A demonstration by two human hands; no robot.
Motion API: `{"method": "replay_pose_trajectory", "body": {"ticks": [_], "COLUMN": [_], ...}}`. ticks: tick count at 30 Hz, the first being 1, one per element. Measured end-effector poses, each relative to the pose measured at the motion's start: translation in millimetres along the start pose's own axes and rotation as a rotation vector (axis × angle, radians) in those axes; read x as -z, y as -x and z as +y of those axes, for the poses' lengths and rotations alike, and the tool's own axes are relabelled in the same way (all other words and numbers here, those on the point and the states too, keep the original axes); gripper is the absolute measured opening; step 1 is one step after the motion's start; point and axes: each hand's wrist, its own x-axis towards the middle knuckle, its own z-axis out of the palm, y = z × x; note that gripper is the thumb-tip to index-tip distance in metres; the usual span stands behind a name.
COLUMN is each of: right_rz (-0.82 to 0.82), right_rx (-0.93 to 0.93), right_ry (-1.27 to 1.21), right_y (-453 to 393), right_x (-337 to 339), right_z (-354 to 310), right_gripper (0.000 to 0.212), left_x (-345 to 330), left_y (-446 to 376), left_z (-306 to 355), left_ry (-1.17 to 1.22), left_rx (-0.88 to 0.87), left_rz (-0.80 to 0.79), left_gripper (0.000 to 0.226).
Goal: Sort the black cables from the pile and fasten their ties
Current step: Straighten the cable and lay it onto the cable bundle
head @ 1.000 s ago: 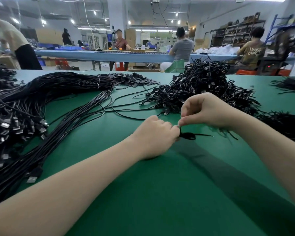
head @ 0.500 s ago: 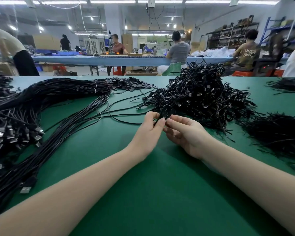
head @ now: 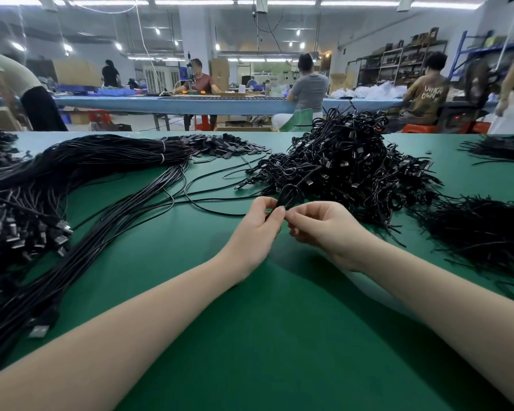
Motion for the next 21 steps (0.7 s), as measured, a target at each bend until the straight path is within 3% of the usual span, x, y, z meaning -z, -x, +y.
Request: {"method": "replay_pose_trajectory", "body": {"ticks": [4, 8, 14, 17, 21], "right_rz": [0.126, 0.256, 0.339, 0.357, 0.375], "right_rx": [0.248, 0.332, 0.604, 0.667, 0.673], "right_ry": [0.439, 0.591, 0.907, 0.898, 0.841], "right_y": [-2, 0, 6, 8, 7], "right_x": [-2, -4, 2, 4, 3], "right_z": [-1, 3, 2, 4, 7], "right_gripper": [0.011, 0.013, 0.006, 0.006, 0.006], "left_x": [-2, -4, -1, -2, -1], "left_y": [0, -1, 3, 4, 9], "left_z": [0, 1, 11, 11, 16], "left_ry": [-0.124, -0.209, -0.013, -0.025, 0.07], "left_rx": [0.032, 0.082, 0.141, 0.037, -0.113], "left_rz": [0.083, 0.116, 0.009, 0.1, 0.06], "left_gripper": [0.015, 0.024, 0.043, 0.035, 0.033]}}
